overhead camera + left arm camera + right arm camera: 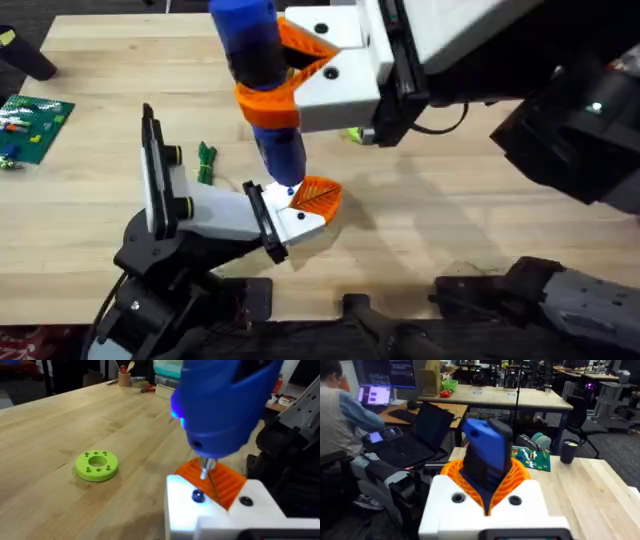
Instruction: Pick up the gripper from the table and insert it into the empty holder that is missing its gripper. Then pick up a screw, insert it into the mounting hole, and use the screwdriver to tighten it. Finally, clean up the table by picking up the vegetable and placing it into the bucket.
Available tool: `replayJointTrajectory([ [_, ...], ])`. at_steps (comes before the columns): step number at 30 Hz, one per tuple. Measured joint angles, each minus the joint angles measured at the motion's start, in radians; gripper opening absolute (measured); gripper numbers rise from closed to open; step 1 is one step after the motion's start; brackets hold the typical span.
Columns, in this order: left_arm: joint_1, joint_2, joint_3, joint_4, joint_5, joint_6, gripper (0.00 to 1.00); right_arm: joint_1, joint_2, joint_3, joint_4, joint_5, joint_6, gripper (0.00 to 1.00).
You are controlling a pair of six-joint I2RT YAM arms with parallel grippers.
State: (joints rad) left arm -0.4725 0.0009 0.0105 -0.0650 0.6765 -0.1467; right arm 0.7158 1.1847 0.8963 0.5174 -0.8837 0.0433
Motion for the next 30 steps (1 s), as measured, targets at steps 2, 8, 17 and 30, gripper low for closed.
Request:
replayJointTrajectory([
  [2,0.0,0.0,0.0,0.0,0.0,0.0,0.014,0.0,0.0,0.0,0.0,-0.001,-0.005,0.031],
  [8,0.0,0.0,0.0,0.0,0.0,0.001,0.014,0.0,0.0,0.0,0.0,-0.001,-0.012,0.031],
  [17,0.0,0.0,0.0,0.0,0.0,0.001,0.014,0.003,0.0,0.0,0.0,0.0,-0.014,0.031],
  [30,0.0,0.0,0.0,0.0,0.0,0.001,0.014,0.022,0.0,0.0,-0.021,0.007,-0.015,0.031],
])
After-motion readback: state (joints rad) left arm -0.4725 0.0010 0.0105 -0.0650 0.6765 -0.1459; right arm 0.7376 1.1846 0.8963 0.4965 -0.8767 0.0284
